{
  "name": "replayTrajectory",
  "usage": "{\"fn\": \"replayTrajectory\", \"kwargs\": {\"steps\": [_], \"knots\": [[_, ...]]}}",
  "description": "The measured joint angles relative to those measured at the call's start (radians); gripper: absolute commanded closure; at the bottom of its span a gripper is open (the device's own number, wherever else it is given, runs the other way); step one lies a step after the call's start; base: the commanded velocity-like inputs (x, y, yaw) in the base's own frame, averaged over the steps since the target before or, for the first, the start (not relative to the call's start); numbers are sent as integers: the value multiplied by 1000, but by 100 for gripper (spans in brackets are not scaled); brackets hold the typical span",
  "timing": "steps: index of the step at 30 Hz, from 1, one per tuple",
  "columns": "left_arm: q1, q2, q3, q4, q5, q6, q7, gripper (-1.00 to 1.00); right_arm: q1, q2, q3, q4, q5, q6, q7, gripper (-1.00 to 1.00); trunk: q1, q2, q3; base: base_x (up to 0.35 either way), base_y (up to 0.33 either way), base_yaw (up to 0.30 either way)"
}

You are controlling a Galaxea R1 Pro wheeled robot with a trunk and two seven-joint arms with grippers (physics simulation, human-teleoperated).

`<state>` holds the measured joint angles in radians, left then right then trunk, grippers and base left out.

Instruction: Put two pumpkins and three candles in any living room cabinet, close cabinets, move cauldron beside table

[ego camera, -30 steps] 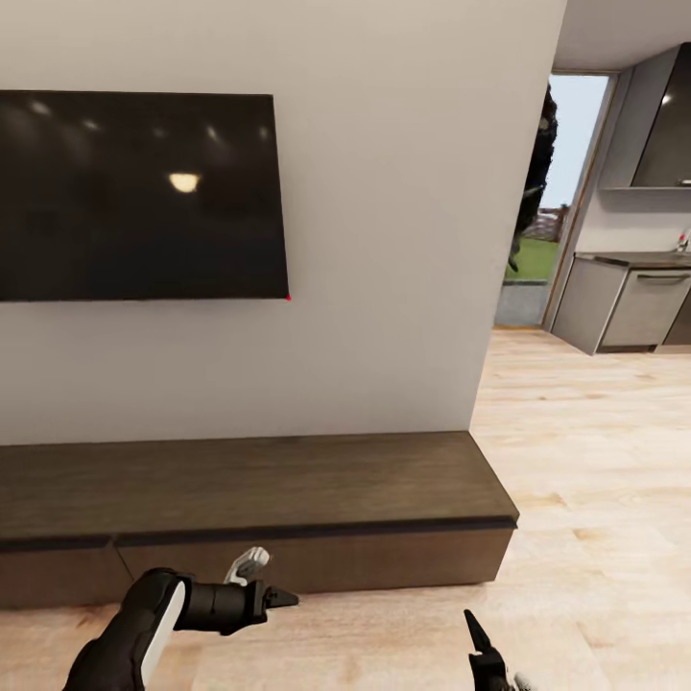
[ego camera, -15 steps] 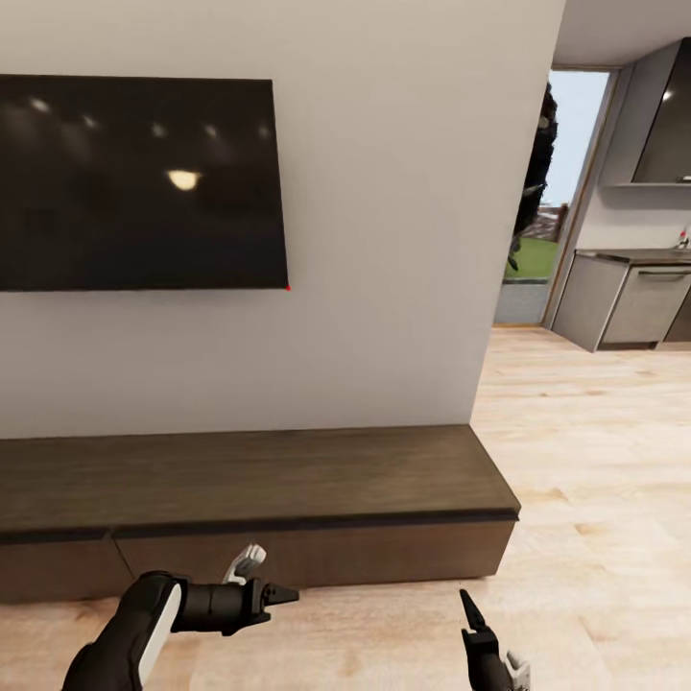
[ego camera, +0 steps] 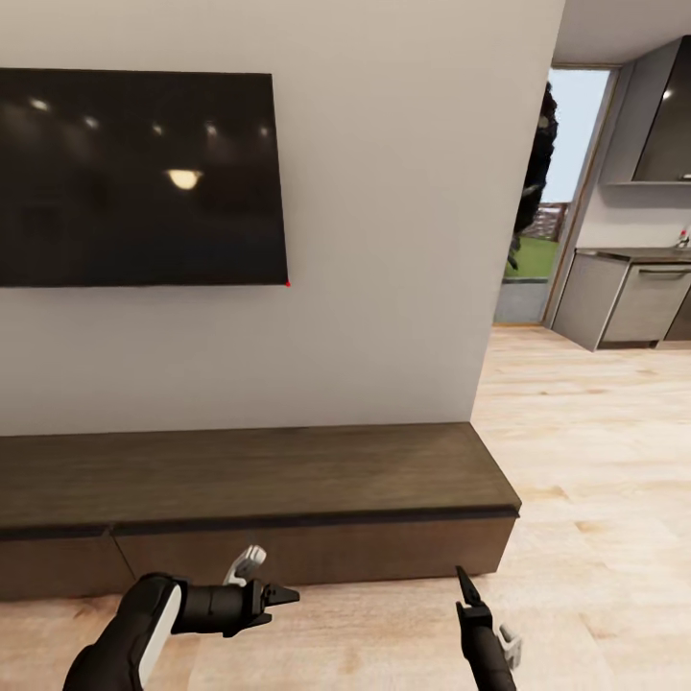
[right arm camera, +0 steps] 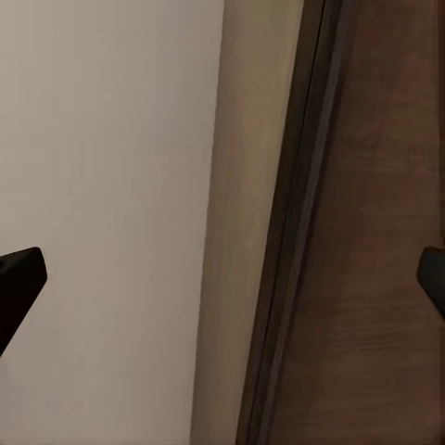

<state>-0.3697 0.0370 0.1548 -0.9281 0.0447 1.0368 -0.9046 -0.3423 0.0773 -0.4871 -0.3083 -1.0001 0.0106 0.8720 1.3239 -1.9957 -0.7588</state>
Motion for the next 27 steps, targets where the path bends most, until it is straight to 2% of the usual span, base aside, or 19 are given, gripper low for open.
{"fn": "replayTrajectory", "kwargs": {"steps": [9,14,18,27], "knots": [[0,0,0,0,1,-1,0,-100,-3,-13,-2,1,-8,1,-27,-100,35,-63,-28,0,0,0],[0,4,2,0,1,0,0,-100,-11,-4,-2,1,-11,0,-66,-100,54,-98,-44,0,0,0],[0,3,3,0,1,0,0,-100,-17,-7,-2,1,-12,1,-94,-100,69,-126,-56,0,0,0],[0,2,11,0,1,0,0,-100,-18,-13,-2,1,-11,0,-101,-100,104,-189,-85,0,0,0]]}}
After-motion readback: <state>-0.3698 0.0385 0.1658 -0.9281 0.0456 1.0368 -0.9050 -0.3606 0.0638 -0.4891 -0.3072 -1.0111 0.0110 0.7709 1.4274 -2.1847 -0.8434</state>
